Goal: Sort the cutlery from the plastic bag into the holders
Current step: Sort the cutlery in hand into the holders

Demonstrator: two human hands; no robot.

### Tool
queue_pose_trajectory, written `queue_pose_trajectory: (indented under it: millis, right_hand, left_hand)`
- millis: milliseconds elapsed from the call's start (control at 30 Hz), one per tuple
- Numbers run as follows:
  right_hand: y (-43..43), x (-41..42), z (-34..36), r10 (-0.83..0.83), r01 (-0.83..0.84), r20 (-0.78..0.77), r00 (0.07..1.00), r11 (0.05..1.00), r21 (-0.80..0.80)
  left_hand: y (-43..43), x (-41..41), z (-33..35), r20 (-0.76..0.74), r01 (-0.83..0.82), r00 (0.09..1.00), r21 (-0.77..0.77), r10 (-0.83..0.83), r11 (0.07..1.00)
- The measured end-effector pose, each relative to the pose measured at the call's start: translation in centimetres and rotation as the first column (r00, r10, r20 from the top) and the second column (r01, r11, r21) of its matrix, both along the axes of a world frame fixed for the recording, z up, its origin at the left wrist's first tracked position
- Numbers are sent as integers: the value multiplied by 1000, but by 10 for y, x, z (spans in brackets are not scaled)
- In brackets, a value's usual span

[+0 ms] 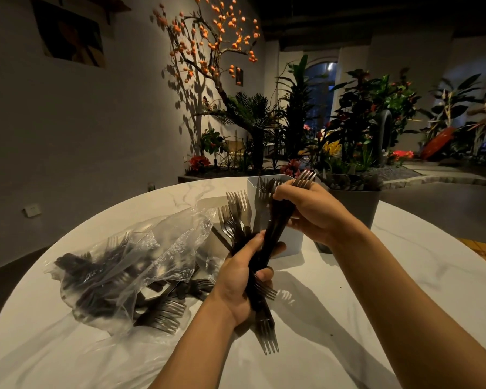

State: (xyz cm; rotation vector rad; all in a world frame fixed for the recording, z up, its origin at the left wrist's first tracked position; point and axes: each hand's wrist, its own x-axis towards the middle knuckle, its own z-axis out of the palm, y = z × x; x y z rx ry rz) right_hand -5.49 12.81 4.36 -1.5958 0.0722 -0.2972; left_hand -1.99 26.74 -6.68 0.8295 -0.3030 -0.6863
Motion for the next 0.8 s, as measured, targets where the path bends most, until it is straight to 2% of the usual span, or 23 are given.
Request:
queue_pose_trajectory:
  millis: [133,333,467,567,667,800]
  right_hand:
    - [5,4,-3,-4,5,37,999,1000,-18]
    - [5,11,-10,-154,159,91,984,986,-42]
    - [2,6,-6,-141,140,91,986,990,21]
    - [1,4,-5,-55,51,93,994,998,45]
    - [2,4,-9,53,-66,94,994,987,149]
    - [5,3,-19,64,-75,40,997,922,380]
  left_hand:
    - [-1,-2,0,17,-35,999,40,34,999]
    - [-1,-4,0,27,-69,997,37,68,997]
    - [0,1,-2,4,-41,999,-1,41,999]
    - [0,1,-2,7,-38,999,-3,39,999]
    - [2,2,-2,2,-17,1000,-31,17,999]
    - [3,3,-3,0,-9,1000,-53,9,999]
